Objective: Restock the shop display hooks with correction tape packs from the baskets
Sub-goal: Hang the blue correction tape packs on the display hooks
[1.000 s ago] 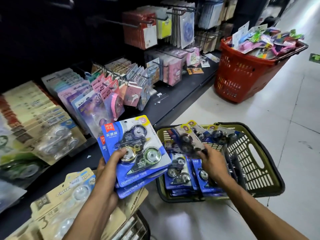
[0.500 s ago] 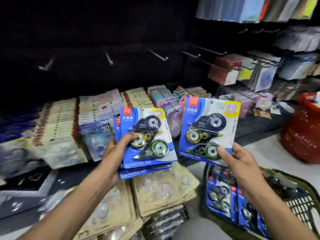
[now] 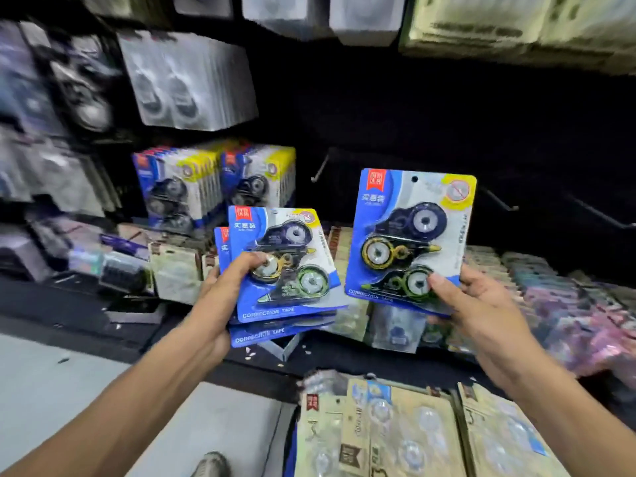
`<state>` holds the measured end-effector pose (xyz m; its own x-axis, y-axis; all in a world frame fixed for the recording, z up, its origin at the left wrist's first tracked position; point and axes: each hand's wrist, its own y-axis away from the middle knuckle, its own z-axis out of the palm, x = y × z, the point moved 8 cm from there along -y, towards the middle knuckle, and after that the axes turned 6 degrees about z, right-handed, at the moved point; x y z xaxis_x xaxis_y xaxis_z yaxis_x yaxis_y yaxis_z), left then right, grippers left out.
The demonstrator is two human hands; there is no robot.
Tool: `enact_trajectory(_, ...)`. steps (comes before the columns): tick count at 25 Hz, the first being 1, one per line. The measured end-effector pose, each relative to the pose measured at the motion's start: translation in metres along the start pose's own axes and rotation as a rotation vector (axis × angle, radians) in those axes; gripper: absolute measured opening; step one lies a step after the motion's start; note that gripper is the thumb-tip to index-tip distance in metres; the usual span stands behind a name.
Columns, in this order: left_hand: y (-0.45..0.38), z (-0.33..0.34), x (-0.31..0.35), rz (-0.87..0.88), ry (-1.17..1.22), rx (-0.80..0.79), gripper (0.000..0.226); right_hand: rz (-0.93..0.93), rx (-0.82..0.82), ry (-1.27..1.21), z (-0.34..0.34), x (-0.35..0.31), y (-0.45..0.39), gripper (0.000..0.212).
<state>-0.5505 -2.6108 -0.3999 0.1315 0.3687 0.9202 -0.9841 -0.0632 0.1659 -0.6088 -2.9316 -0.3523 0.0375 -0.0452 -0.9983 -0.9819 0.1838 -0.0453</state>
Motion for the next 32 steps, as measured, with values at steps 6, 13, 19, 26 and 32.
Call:
enact_trajectory(6,-0.02,-0.095,0.066,0.106,0.005,0.167,0.086,0.018,-0.122,0.09,0.125,-0.017,-0.053,0.017)
enact_trajectory(13,-0.032,-0.151,0.093,0.195,0.113,0.34,0.082,0.098,-0.163,0.179,0.245,-0.004,-0.114,0.008)
enact_trajectory(19,-0.037,-0.169,0.097,0.21,0.186,0.386,0.085,0.096,-0.01,0.241,0.268,0.006,-0.131,0.011)
enact_trajectory(26,-0.039,-0.167,0.095,0.201,0.22,0.381,0.063,-0.272,0.18,0.564,0.276,-0.027,-0.139,0.008)
enact_trajectory(32,-0.041,-0.161,0.09,0.178,0.194,0.346,0.045,0.033,0.28,0.452,0.284,0.0,-0.204,0.016)
